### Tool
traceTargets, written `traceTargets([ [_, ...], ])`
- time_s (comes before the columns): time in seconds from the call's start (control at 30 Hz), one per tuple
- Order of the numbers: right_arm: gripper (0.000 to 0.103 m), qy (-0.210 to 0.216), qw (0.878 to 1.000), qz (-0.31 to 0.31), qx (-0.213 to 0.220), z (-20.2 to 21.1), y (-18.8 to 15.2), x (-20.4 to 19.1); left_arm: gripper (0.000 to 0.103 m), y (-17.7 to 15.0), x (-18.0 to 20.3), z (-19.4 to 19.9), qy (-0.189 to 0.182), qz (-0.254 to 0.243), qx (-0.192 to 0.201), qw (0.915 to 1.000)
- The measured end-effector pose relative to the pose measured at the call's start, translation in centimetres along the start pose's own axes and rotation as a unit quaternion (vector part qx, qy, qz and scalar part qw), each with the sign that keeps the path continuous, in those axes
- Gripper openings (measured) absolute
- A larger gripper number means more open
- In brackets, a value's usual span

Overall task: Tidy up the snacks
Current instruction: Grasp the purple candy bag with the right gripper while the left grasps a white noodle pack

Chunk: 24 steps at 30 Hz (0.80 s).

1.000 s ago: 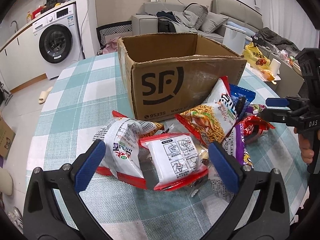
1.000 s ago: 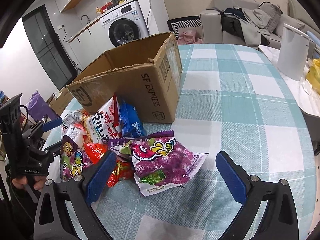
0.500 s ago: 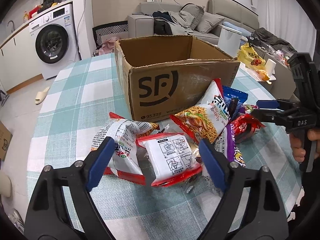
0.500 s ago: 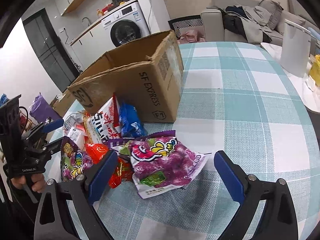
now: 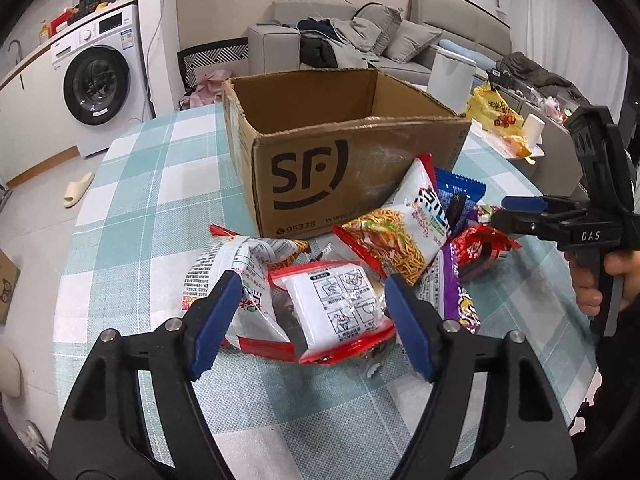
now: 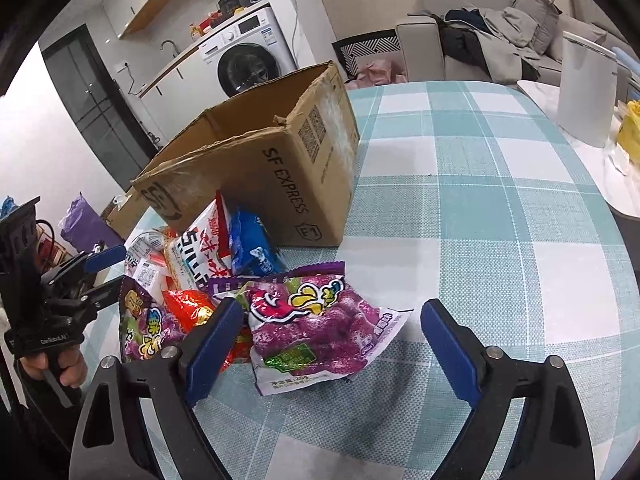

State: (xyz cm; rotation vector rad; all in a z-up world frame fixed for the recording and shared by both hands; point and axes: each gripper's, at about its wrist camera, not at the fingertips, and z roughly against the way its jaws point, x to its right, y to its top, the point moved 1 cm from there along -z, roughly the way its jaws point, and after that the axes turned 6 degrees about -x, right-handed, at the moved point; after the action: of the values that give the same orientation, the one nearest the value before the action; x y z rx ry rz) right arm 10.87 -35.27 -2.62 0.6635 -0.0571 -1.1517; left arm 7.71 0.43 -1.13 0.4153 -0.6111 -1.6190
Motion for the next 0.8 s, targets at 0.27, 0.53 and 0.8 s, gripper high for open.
traceTargets([
  [0.27, 0.081, 0.007, 1.0, 0.016, -0.006, 0.2, -0.3, -0.5, 0.072, -0.2, 0.6, -0.1, 0.005, -0.014, -0.009, 0.9998],
  [0.53, 0.081, 0.028, 0.996, 0.079, -0.022, 0.0, -1.0, -3.1, 0.073, -0.4, 1.0, -0.6, 0.012, -0.026, -0.02, 0.9994],
  [0.8, 0.074, -0.004, 0.997, 0.068, -0.026, -1.1, -1.1, -2.7, 0.076, -0.7, 1.5, -1.3, 0.019, -0.032, -0.024, 0.999],
])
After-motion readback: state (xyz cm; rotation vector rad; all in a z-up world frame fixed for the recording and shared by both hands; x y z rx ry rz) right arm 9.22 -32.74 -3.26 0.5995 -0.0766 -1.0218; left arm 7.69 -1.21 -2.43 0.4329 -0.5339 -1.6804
